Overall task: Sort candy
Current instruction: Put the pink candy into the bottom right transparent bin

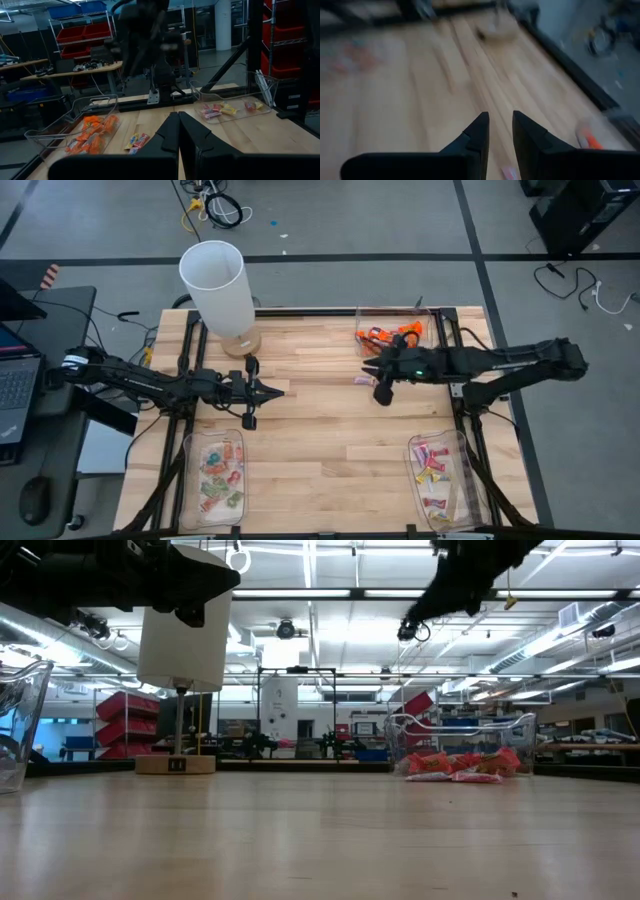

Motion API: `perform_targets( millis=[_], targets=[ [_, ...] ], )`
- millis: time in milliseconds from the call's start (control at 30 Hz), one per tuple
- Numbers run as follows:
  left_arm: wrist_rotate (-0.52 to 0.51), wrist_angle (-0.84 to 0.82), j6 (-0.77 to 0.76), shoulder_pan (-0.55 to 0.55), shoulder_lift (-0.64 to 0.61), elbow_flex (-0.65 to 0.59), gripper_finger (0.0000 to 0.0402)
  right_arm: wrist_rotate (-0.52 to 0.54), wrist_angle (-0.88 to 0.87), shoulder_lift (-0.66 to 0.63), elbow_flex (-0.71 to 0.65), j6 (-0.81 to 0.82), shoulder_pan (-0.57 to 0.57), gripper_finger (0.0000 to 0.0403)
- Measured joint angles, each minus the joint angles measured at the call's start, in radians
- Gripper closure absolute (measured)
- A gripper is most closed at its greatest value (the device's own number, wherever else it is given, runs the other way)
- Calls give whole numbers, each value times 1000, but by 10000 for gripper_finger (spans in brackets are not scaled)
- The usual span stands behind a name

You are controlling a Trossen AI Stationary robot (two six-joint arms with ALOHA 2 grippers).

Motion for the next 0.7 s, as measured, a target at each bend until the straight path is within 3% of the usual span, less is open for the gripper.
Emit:
perform_targets(
  millis=[133,267,700],
  targets=[
    [0,0,0,0,0,0,397,1,-163,93,62,13,-33,332],
    [0,0,0,0,0,0,397,-21,-268,174,124,-96,-34,332],
    [0,-26,0,0,0,0,397,-25,-338,410,270,-133,-49,325]
  ],
)
